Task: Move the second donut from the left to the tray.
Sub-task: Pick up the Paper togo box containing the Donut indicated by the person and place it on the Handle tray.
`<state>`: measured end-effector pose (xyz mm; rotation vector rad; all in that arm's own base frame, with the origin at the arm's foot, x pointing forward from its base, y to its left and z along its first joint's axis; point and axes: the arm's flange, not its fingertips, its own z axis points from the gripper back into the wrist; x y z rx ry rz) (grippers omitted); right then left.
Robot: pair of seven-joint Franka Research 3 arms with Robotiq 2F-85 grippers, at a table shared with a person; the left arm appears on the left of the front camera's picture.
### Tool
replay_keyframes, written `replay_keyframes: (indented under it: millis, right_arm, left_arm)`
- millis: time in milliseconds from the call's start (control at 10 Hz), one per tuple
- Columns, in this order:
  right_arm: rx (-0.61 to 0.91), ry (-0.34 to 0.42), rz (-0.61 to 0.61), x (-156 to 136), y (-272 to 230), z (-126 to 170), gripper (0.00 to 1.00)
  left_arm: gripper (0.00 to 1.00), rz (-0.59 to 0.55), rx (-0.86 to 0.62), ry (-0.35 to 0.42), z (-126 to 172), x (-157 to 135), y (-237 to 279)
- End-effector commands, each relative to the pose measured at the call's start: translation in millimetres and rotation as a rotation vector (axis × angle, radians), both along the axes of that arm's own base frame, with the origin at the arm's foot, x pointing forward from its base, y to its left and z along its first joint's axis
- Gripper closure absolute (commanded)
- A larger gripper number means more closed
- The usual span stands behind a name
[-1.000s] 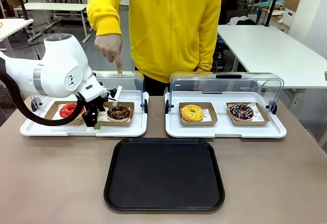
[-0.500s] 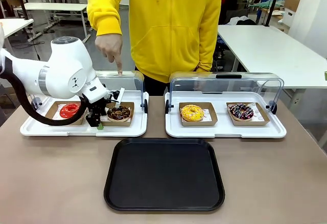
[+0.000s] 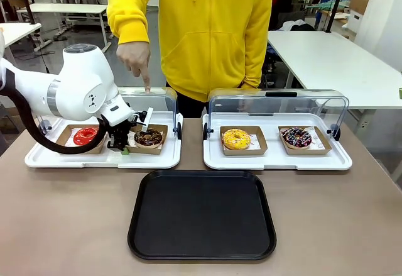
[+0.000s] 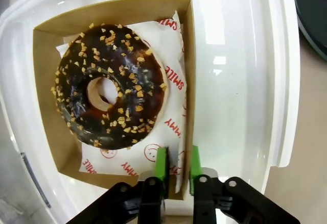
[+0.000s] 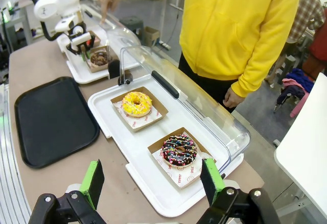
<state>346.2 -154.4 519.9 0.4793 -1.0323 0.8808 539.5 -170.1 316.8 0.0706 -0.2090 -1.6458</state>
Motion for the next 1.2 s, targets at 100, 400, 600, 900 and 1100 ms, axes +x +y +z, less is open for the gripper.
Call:
replay_keyframes:
  millis: [100,400,600,900,1100]
  right_arm:
    - [0.010,-0.036,0.010,3.2,-0.6,1.1,0.00]
    - [0.010,-0.036,0.010,3.2,-0.6,1.1,0.00]
    - [0.010,-0.036,0.010,3.2,-0.6,1.1,0.00]
    - [0.010,-0.036,0.010,3.2,-0.6,1.1,0.00]
    - [0.010,-0.036,0.010,3.2,-0.6,1.1,0.00]
  left_arm:
    - [1.00,0.019,0.028,0.007,4.9,-2.4,0.3]
    - [1.00,-0.005,0.044,-0.002,2.9,-2.9,0.1]
    - [1.00,-0.007,0.009,-0.001,0.9,-0.3,0.2]
    - [1.00,-0.007,0.009,-0.001,0.9,-0.3,0.2]
    - [0.98,0.006,0.006,-0.042,18.9,-9.8,-1.6]
